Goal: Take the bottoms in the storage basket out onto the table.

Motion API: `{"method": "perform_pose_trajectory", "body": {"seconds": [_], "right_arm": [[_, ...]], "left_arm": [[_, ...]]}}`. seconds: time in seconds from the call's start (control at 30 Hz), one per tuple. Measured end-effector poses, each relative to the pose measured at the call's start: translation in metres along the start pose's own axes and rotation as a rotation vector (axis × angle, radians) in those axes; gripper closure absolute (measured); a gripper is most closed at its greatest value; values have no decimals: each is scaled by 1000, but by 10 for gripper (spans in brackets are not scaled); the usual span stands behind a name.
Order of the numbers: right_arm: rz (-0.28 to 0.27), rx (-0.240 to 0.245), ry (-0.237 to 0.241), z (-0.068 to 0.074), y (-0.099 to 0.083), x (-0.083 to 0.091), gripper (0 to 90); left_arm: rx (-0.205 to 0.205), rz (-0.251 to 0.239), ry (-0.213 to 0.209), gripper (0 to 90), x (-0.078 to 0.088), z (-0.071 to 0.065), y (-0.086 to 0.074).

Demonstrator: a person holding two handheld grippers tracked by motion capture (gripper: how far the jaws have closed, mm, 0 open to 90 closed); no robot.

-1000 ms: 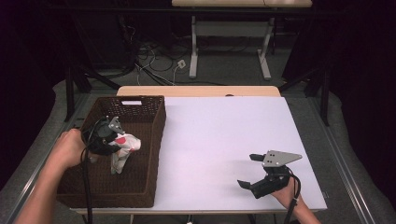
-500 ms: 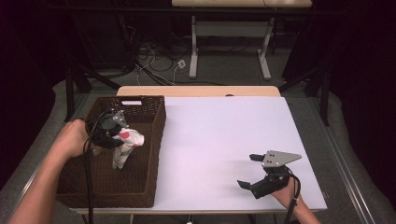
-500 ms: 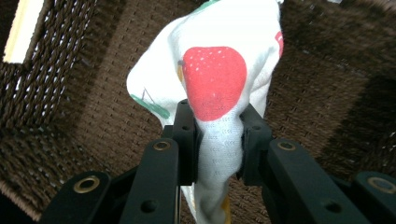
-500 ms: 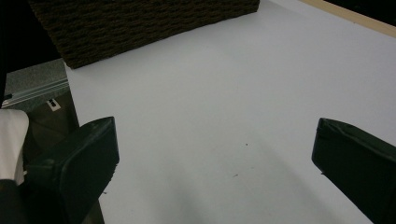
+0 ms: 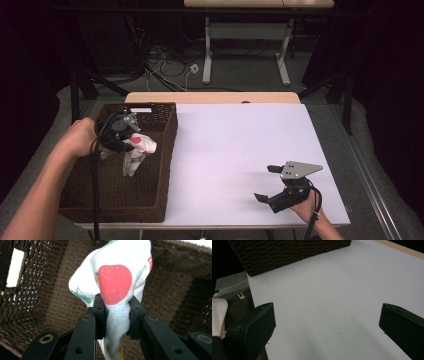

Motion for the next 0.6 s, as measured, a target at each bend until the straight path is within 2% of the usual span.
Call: {"method": "perform_pose_trajectory", "body": {"seconds": [0.4,0.6], "right_arm": [[3,-1,-1,-1,-1,-1,4],[3,-1,0,-1,-1,-1,4]], "left_arm": [[-61,34,0,736,3,10,6],[-71,43,-3,736,6,11,13]]}}
Point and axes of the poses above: each handheld gripper's, and its own axes: x roughly backward along the jaws, y roughly out of its top, z roughly to its left, the point moved 6 cm from there along -x, roughly forward along the jaws, and after that the axes turned 10 degrees about -x, right-handed, at the moved point
